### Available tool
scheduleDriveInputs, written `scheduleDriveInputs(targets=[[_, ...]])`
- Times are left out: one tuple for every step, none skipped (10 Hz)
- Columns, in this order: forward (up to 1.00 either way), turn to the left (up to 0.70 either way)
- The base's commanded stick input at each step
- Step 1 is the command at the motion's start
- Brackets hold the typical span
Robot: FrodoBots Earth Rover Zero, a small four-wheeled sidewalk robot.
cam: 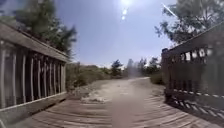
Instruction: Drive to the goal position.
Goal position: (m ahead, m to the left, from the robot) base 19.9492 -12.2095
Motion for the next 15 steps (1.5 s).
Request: scheduleDriveInputs(targets=[[0.70,0.00],[0.70,0.00],[0.70,0.00],[0.70,0.00],[0.70,0.00],[0.70,0.00],[0.70,0.00],[0.70,0.00],[0.70,0.00],[0.70,0.00],[0.70,0.00],[0.70,0.00],[0.70,0.00],[0.70,0.00],[0.70,0.00]])
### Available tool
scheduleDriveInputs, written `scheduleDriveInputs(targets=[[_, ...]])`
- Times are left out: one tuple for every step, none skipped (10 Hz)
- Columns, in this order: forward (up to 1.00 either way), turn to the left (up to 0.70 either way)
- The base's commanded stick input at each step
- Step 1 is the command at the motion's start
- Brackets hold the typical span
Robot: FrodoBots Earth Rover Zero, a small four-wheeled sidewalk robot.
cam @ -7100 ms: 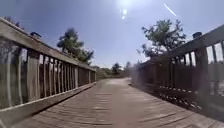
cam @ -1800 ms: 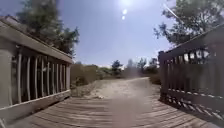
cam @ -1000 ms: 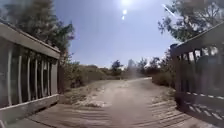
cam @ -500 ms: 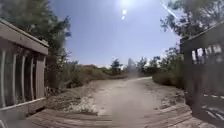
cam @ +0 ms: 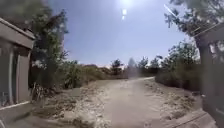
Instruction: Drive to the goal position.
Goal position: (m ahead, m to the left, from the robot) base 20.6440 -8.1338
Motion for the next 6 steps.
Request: scheduleDriveInputs(targets=[[0.70,0.00],[0.70,0.00],[0.70,0.00],[0.70,0.00],[0.70,0.00],[0.70,0.00]])
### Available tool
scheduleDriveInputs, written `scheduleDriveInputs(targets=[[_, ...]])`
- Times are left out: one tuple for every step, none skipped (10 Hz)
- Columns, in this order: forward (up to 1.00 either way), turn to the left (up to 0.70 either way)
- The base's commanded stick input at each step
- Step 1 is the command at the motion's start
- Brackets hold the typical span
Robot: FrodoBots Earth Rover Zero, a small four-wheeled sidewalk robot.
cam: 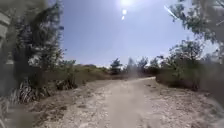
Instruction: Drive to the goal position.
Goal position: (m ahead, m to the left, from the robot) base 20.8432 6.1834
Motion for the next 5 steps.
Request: scheduleDriveInputs(targets=[[0.70,0.00],[0.70,0.00],[0.70,0.00],[0.70,0.00],[0.70,0.00]])
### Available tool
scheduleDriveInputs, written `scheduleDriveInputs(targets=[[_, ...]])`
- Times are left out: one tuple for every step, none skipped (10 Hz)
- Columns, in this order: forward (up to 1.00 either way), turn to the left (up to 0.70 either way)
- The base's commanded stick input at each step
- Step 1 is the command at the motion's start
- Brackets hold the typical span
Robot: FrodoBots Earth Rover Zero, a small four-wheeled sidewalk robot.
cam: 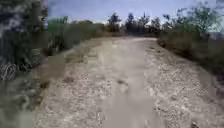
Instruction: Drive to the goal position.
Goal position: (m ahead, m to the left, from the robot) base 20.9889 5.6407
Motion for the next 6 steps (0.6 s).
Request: scheduleDriveInputs(targets=[[0.70,0.00],[0.70,0.00],[0.70,0.00],[0.70,0.00],[0.70,0.00],[0.70,0.00]])
